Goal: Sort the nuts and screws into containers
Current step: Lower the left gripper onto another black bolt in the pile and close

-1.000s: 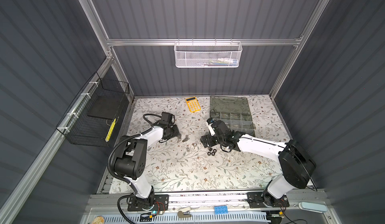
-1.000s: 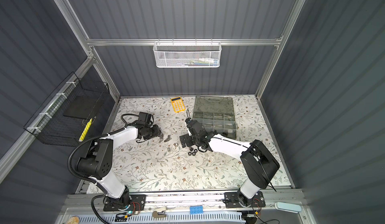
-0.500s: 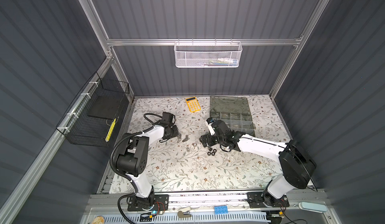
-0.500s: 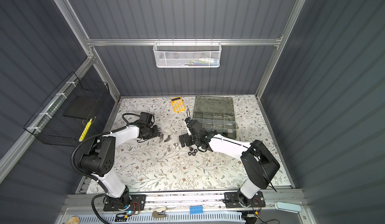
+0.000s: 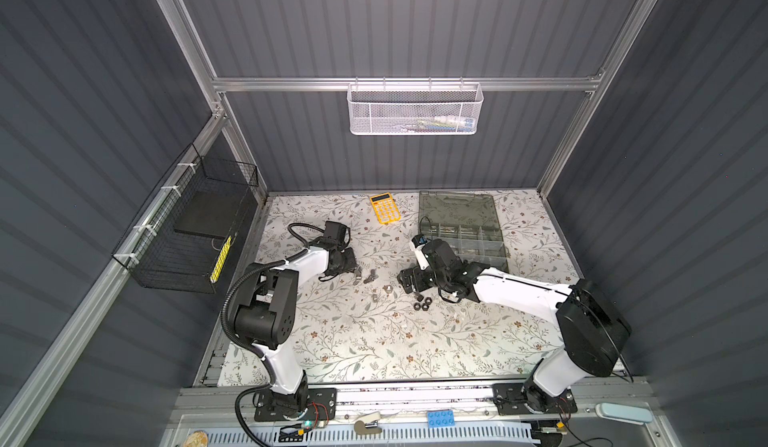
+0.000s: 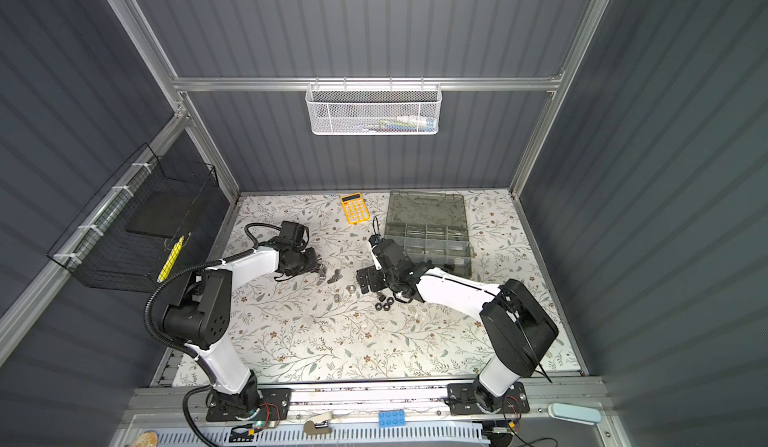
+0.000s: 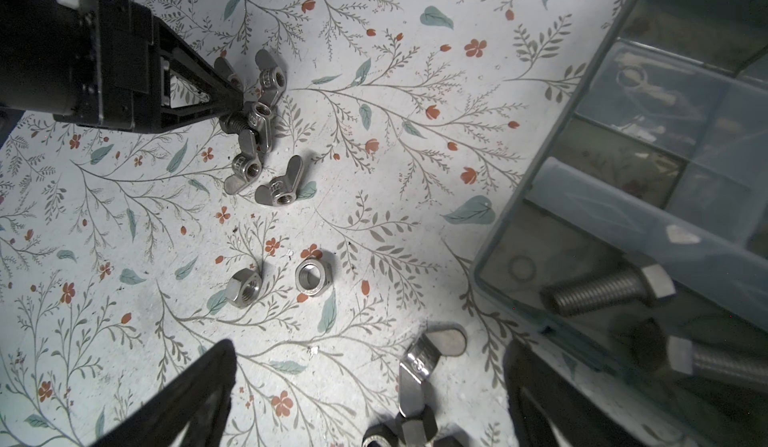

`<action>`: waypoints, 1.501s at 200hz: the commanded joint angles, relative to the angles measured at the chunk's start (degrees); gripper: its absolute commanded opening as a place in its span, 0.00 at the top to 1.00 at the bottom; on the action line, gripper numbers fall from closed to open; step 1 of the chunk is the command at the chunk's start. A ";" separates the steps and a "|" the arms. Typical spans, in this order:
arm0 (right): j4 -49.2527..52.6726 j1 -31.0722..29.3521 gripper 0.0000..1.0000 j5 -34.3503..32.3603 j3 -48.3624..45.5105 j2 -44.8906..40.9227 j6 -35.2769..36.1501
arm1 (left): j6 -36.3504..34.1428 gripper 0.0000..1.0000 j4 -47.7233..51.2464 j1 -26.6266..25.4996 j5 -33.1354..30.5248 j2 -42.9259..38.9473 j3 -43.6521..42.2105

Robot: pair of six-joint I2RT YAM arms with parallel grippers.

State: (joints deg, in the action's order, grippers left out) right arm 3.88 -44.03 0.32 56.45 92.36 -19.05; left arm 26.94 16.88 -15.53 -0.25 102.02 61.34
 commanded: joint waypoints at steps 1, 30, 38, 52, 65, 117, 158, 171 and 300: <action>-0.41 -0.18 0.01 0.30 0.11 -0.07 -0.28 | -1.25 0.75 0.87 0.33 -0.28 0.45 -0.55; -0.36 -0.18 0.01 -0.27 -0.06 -0.51 -0.20 | -1.45 0.74 0.44 0.32 0.16 1.39 -0.83; -0.36 -0.18 0.01 -0.32 -0.11 -0.52 -0.16 | -1.45 0.74 0.60 0.32 0.12 1.47 -0.86; -0.36 -0.18 0.01 -0.29 -0.13 -0.51 -0.20 | -1.45 0.74 0.51 0.32 0.08 1.20 -1.29; -0.45 -0.18 0.01 -0.19 -0.07 -0.42 -0.24 | -1.45 0.74 0.43 0.37 -0.01 0.83 -1.80; -0.63 -0.18 0.01 0.07 -0.12 -0.23 -0.64 | -1.72 0.81 -0.01 0.38 -0.34 -0.18 -3.34; -0.54 -0.18 0.01 -0.24 -0.13 -0.35 -0.48 | -1.37 0.82 -0.01 0.32 0.49 -0.87 -3.59; -0.55 -0.18 0.01 -0.23 -0.11 -0.35 -0.46 | -1.40 0.83 -0.01 0.32 0.62 -1.29 -3.81; -0.61 -0.18 0.01 -0.21 -0.26 -0.59 -0.55 | -0.88 0.94 0.07 0.32 1.40 -4.04 -5.46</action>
State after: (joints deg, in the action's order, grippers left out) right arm 3.86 -44.03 0.30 56.45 92.36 -19.29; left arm 26.09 15.81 -15.53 0.23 100.09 56.51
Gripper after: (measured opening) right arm 0.992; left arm 0.115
